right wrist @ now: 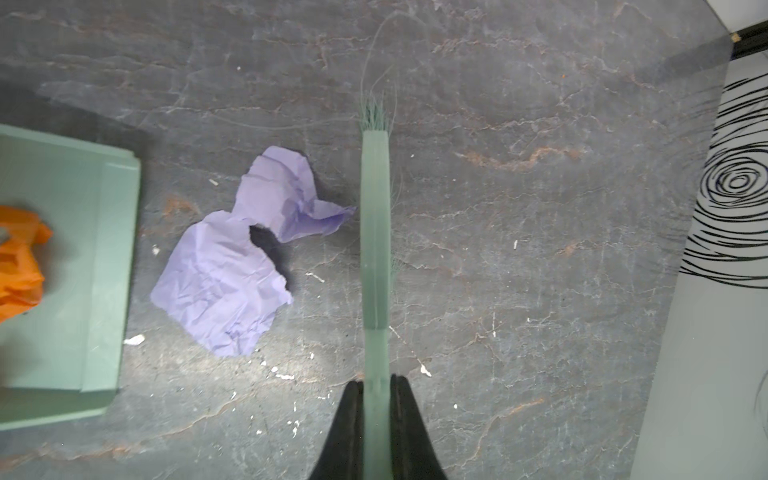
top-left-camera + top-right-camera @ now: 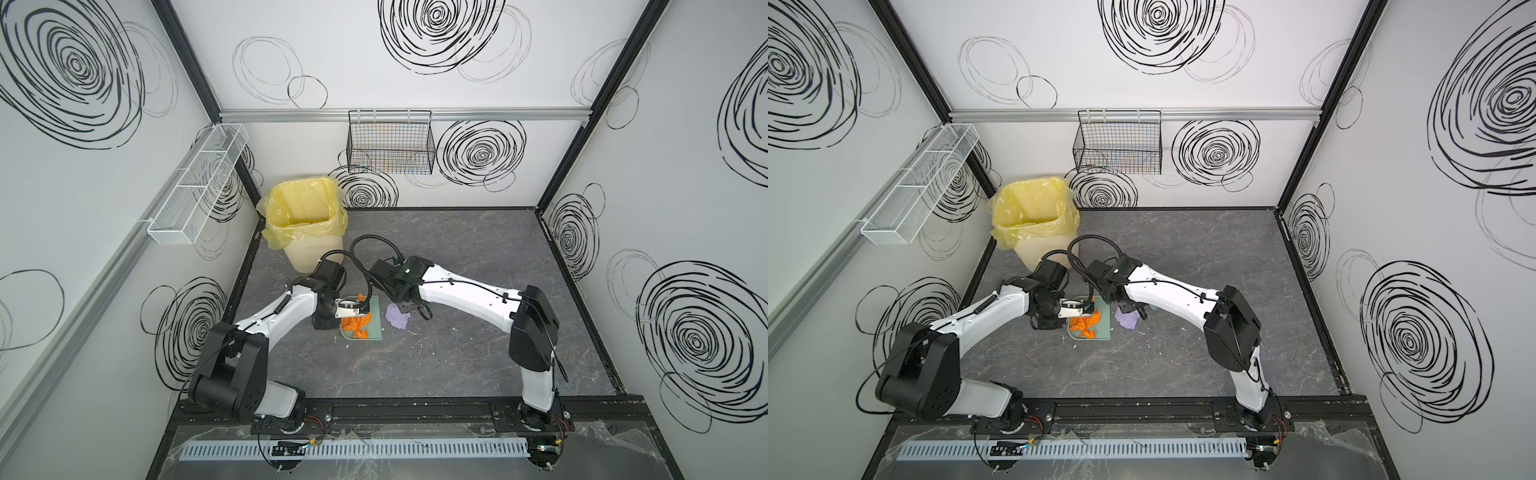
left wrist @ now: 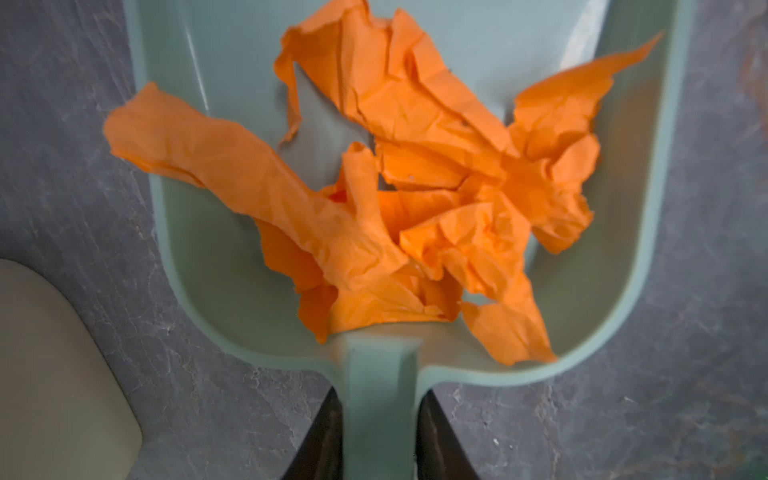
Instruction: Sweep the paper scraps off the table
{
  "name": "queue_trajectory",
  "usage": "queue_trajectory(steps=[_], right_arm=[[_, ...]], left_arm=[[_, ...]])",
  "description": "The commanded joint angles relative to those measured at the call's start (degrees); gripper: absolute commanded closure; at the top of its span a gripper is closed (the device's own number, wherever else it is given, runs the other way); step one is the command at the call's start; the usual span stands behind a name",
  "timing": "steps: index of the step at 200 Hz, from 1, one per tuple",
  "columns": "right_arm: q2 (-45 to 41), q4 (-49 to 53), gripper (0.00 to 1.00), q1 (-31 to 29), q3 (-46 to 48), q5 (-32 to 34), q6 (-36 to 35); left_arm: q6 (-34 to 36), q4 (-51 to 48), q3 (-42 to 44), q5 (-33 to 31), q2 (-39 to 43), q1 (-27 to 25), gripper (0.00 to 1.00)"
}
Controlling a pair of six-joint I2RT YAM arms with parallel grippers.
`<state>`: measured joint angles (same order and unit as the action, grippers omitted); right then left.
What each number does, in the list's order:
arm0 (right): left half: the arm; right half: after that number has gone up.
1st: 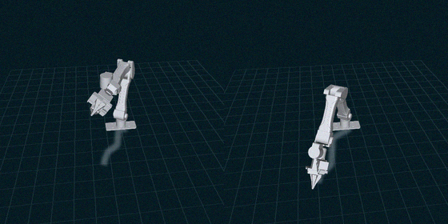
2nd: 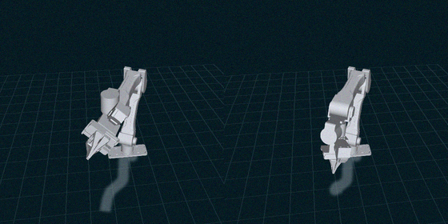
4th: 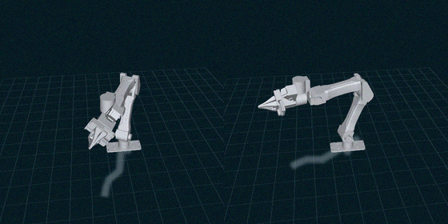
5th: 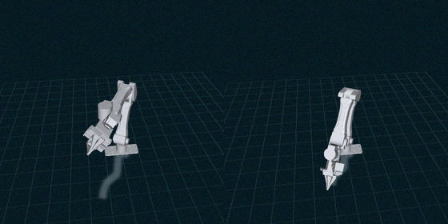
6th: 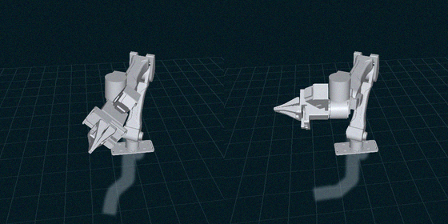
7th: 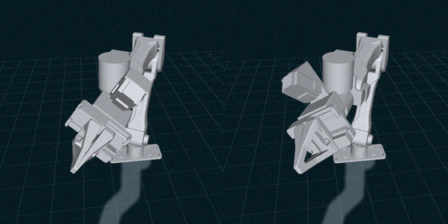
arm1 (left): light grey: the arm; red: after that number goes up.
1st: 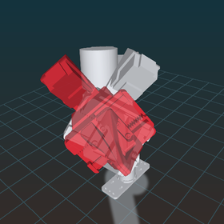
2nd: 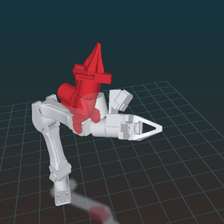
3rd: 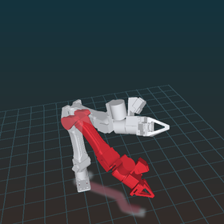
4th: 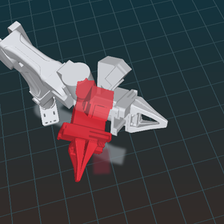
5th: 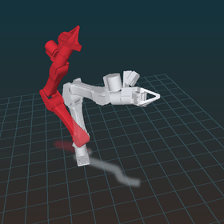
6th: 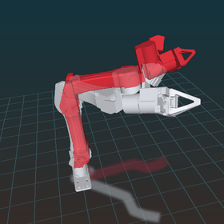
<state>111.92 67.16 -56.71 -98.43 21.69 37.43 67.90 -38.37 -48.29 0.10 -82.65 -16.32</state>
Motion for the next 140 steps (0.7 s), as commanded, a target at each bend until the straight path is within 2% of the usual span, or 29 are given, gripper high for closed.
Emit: queue_trajectory(steps=[1, 47, 140], right_arm=[[-2.0, -0.9, 1.0, -1.0, 0.5, -3.4, 0.5], [-7.3, -8.2, 1.0, -1.8, 5.0, -10.4, 0.3], [-13.0, -14.2, 1.0, -2.2, 8.1, -16.8, -0.1]], left_arm=[[-1.3, 1.2, -1.2, 0.4, -1.1, -0.7, 1.0], [-2.3, 2.4, -0.8, 1.8, -2.4, -1.4, 1.0], [-5.3, 3.6, -3.8, 2.2, -5.8, -2.4, 1.0]])
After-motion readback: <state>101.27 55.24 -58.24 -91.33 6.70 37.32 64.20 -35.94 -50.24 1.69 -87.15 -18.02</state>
